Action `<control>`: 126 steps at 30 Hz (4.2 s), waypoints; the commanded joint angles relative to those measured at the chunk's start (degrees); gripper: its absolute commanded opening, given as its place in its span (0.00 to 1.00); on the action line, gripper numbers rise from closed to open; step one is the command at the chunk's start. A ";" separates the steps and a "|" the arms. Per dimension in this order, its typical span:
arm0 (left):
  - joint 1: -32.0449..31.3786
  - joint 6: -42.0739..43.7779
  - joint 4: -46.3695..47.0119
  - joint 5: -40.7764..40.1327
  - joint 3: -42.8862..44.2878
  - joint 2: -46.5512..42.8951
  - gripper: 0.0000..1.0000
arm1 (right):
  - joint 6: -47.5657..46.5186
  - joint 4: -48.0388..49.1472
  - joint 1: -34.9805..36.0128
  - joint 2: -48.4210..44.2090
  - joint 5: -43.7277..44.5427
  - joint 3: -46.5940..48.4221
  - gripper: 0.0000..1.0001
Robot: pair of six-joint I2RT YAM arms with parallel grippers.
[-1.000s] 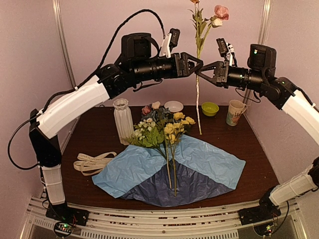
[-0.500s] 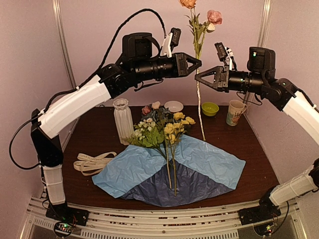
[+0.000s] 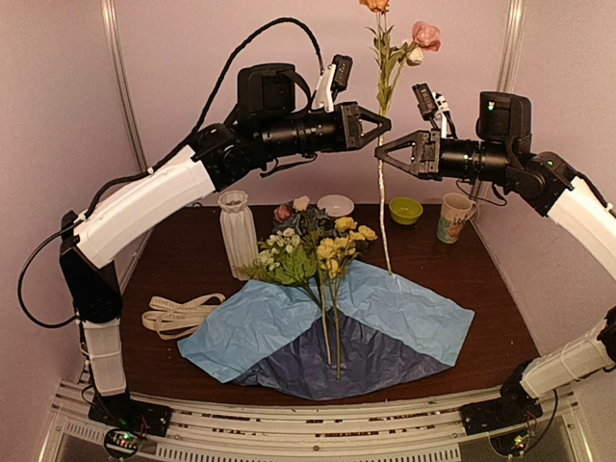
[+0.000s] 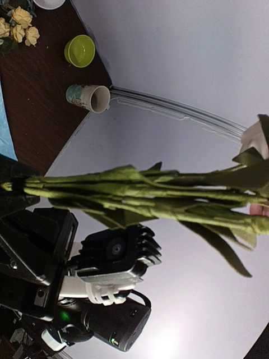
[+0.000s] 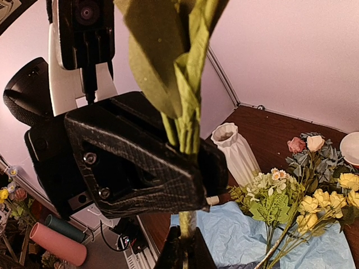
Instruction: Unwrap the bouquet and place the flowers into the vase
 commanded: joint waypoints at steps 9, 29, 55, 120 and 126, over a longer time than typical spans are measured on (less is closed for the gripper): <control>2.81 9.81 -2.18 -12.88 1.99 -4.98 0.00 | -2.32 -2.11 1.91 -0.07 13.65 2.61 0.80; 24.52 34.41 -8.16 -21.61 9.44 -6.95 0.00 | 3.38 1.25 1.93 2.11 22.11 -0.89 0.93; 27.79 31.47 23.90 -20.13 -41.09 -21.57 0.00 | 7.57 -0.18 2.00 -3.80 23.56 -10.19 0.90; 2.89 -22.02 -20.43 -20.30 -65.98 -53.59 0.74 | 9.44 -13.38 9.13 39.34 22.81 -4.39 0.43; 2.18 -23.21 -21.94 -21.33 -66.23 -55.08 0.72 | 10.73 -11.19 9.19 41.35 20.03 -3.44 0.42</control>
